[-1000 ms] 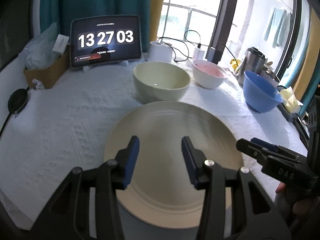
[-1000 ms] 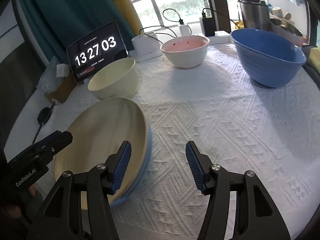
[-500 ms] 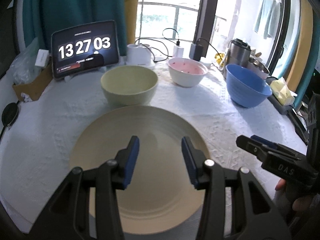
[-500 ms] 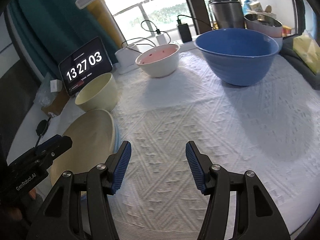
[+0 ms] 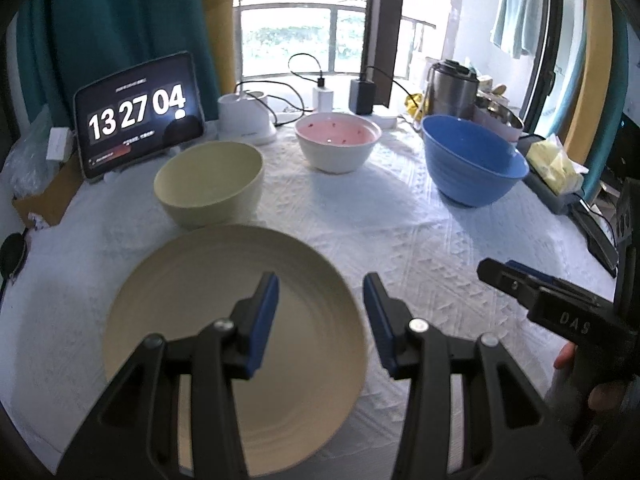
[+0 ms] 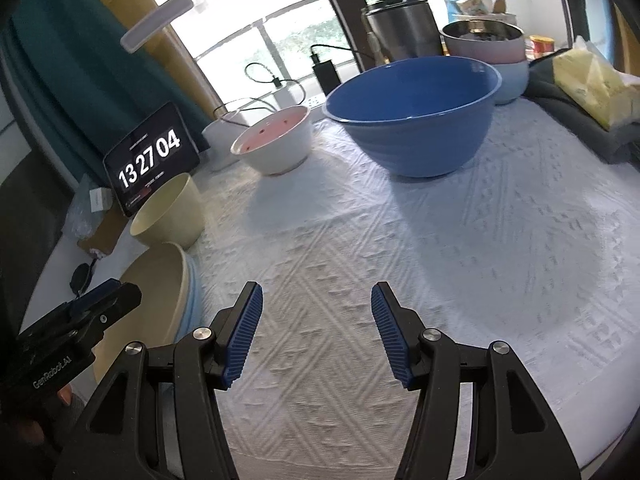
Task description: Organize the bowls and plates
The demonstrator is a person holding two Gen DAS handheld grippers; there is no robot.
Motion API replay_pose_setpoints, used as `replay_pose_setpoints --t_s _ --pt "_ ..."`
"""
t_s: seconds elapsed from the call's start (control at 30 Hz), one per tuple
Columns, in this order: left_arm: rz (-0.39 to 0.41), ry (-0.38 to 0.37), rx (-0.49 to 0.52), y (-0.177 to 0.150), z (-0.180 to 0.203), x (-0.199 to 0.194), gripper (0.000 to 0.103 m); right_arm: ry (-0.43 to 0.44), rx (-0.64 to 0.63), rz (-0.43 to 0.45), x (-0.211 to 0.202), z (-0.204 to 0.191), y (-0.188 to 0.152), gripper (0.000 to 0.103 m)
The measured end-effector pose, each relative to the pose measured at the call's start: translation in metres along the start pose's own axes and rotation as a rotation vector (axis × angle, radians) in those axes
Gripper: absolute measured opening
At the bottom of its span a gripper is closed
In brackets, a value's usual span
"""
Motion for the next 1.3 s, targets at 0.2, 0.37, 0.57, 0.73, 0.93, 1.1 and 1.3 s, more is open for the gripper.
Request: replay_pose_setpoints --t_s 0.2,0.37,0.57,0.73,0.93,1.1,1.3 --pt "0.002 0.005 0.021 0.01 0.016 0.005 0.045 -0.012 0.026 0.025 -0.004 0.025 0.009 0.06" --pt "0.004 0.001 0.041 0.017 0.03 0.011 0.045 -0.013 0.045 0.04 -0.006 0.043 0.017 0.06" --pt "0.007 -0.007 0.063 0.025 0.05 0.019 0.045 -0.006 0.063 0.043 -0.005 0.06 0.022 0.06" --pt "0.002 -0.015 0.076 0.03 0.063 0.027 0.045 -0.024 0.07 0.051 -0.005 0.073 0.029 0.06" --pt "-0.006 -0.031 0.078 0.041 0.077 0.039 0.045 -0.04 0.077 0.054 -0.006 0.09 0.04 0.06" --pt "0.008 -0.05 0.073 0.052 0.087 0.047 0.045 -0.049 0.063 0.063 -0.007 0.098 0.052 0.06" --pt "0.019 -0.071 0.096 0.063 0.105 0.057 0.045 -0.051 0.057 0.087 -0.011 0.106 0.067 0.06"
Point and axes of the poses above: each gripper's, at about its wrist camera, not at the fingertips, and x roughly the way its jaws point, z to its right, y to its top, the point moved 2 cm from there along x, roughly the way its jaws point, and after that the axes turned 1 degree about y, right-handed, at the moved point
